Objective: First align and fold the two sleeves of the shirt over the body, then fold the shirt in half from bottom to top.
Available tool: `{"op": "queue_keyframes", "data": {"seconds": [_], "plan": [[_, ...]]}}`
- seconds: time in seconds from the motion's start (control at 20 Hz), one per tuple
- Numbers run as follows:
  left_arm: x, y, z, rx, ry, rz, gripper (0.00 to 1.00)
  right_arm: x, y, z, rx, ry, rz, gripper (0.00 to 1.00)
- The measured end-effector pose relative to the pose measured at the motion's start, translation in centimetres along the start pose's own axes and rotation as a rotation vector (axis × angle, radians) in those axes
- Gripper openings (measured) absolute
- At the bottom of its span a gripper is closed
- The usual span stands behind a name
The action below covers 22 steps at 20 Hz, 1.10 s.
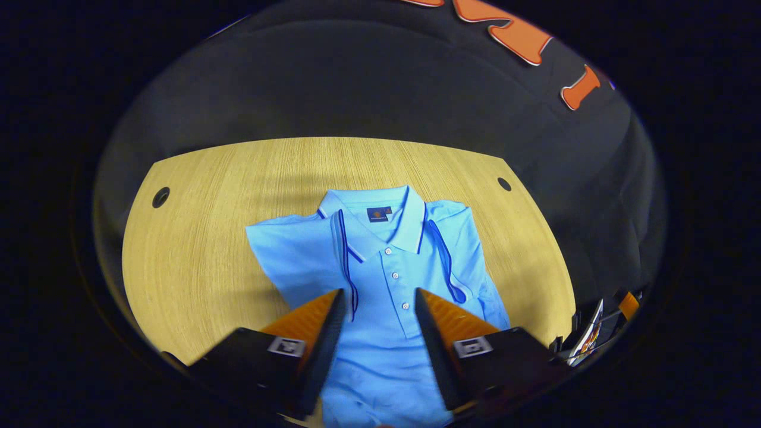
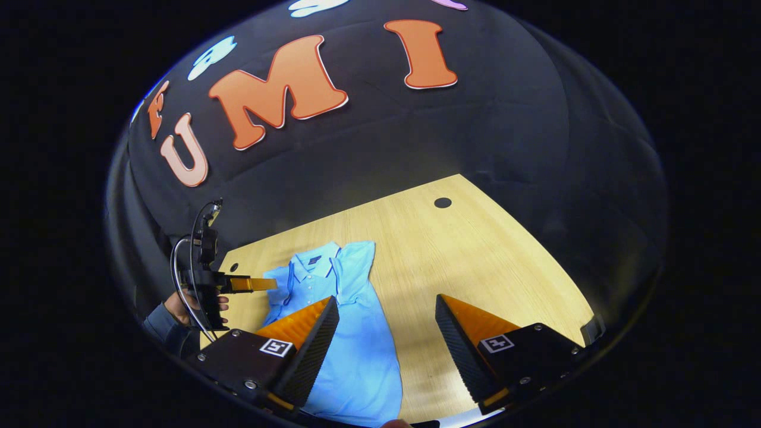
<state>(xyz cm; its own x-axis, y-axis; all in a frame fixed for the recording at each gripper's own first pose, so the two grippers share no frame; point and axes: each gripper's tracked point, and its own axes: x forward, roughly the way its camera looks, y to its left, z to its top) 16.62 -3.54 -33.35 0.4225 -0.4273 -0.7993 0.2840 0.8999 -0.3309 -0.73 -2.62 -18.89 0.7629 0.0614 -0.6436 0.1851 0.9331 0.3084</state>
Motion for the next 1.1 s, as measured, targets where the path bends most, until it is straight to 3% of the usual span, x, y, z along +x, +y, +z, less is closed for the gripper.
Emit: {"op": "queue_keyframes", "data": {"seconds": [0.05,0.65,1.1], "plan": [[-0.8,0.1,-0.9,0.012,-0.01,0.016,1.0,-0.3,0.0,-0.8,-0.006,0.009,0.006,0.99],[-13.4,-1.2,-14.6,0.066,-0.134,0.133,1.0,-6.1,0.2,-12.2,-0.145,0.132,0.067,0.99],[-16.4,1.4,-25.3,0.061,-0.112,0.194,1.0,-7.1,2.2,-21.1,-0.21,0.232,0.109,0.99]]}}
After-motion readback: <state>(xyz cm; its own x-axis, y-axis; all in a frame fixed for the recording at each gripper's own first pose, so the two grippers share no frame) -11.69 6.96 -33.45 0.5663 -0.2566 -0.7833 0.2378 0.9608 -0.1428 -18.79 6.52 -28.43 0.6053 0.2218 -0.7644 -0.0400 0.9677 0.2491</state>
